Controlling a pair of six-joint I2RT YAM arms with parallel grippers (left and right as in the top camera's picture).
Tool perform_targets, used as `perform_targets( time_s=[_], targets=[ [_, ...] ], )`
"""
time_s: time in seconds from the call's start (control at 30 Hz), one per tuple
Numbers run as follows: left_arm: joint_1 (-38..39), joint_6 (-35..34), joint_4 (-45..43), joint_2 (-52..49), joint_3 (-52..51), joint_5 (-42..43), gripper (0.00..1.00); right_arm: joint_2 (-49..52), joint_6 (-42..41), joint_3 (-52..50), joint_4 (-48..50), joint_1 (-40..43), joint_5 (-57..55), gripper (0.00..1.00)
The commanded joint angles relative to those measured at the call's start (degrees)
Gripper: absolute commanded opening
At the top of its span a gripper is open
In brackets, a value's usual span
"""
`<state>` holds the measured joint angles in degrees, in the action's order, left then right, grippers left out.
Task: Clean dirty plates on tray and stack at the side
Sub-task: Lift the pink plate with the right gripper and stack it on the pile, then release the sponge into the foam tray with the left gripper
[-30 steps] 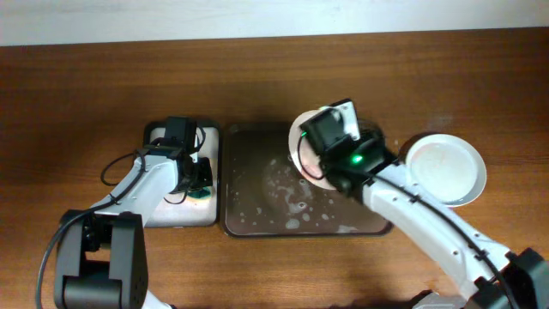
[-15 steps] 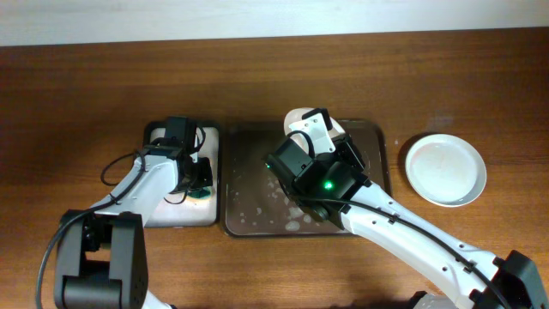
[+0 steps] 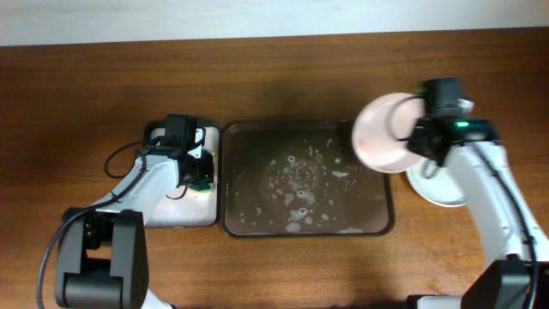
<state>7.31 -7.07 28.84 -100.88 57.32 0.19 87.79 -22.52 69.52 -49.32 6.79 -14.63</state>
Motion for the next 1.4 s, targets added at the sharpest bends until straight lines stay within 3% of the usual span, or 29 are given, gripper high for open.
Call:
perform_targets(
  time_s=[0.0,0.07,0.17,0.2,0.23,0.27,0.3,0.33,0.43,0.7,0.73,0.8,0.9,1.03,1.07,1.1,1.13,1.17,1.23,1.37],
  targets=[
    [-0.2,0.74,-0.55,-1.33,-0.24,0.66,0.13,-1.18,-0.96,0.94,-1.53,10.6,7.63,0.04],
    [-0.2,0.72,-0.44,-1.33,-0.24,0.66,0.25,-0.98,-0.96,0.13,-1.49,16.9,7.65,0.04],
    [-0.2,0.72,0.37,-1.33,-0.24,0.63,0.33,0.74,-0.94,-0.52,-1.53,20.94,8.33,0.04],
    [-0.2,0.72,0.35,-1.33,-0.24,0.61,0.35,1.09,-0.94,-0.85,-1.51,21.44,8.44,0.11],
    [-0.2,0.72,0.33,-1.33,-0.24,0.59,0.39,1.2,-0.96,-0.9,-1.33,21.35,8.76,0.39],
    [-0.24,0.72,0.33,-1.33,-0.22,0.42,0.44,1.2,-0.94,-0.9,-1.2,21.35,9.57,0.5],
    [-0.26,0.72,0.24,-1.33,-0.17,0.28,0.51,1.2,-0.94,-0.9,-1.05,21.35,12.61,0.53],
    [-0.26,0.72,-0.13,-1.33,-0.13,-0.31,0.59,1.2,-0.92,-0.9,-0.94,21.35,16.76,0.53],
    [-0.24,0.7,-3.39,-1.33,-0.11,-0.68,0.66,1.2,2.75,-0.94,-0.85,20.15,26.97,0.54],
    [-0.24,0.26,-6.12,-1.92,-0.13,-1.7,0.7,1.2,5.84,-0.94,-0.9,10.71,26.86,0.54],
    [-0.24,0.26,-6.58,-3.43,-0.13,-1.66,0.68,1.2,5.84,-0.94,-1.05,10.03,26.84,0.54],
    [-0.24,0.26,-7.28,-4.42,-0.11,-1.53,0.53,1.2,5.84,-0.94,-1.31,9.7,26.86,0.54],
    [-0.24,0.26,-9.53,-4.31,0.11,-1.75,0.0,1.2,6.38,-0.94,-1.49,9.73,26.84,0.51],
    [-0.24,0.28,-9.25,-3.34,2.25,-3.23,0.0,1.2,7.32,-0.94,-1.7,9.73,26.84,0.49],
    [-0.24,0.28,-8.76,-2.78,2.49,-3.23,0.04,1.2,7.3,-0.94,-1.7,9.73,26.86,0.49],
    [-0.24,0.28,-8.2,-2.16,2.51,-3.21,0.45,1.2,7.32,-0.94,-1.7,9.73,26.86,0.49],
    [-0.24,0.28,-7.04,-1.66,2.51,-3.1,0.72,1.2,7.32,-0.94,-1.73,9.73,26.86,0.49],
    [-0.24,0.28,-5.53,-1.51,2.51,-2.99,0.81,1.2,7.32,-0.94,-1.73,9.73,26.86,0.49],
    [-0.24,0.28,-0.76,-1.53,2.51,-2.97,0.87,1.2,7.32,-0.94,-1.73,9.73,26.86,0.49],
    [-0.24,0.28,6.56,-1.53,2.34,0.35,0.85,1.2,7.32,-0.94,-1.73,9.73,26.86,0.49]
  ],
)
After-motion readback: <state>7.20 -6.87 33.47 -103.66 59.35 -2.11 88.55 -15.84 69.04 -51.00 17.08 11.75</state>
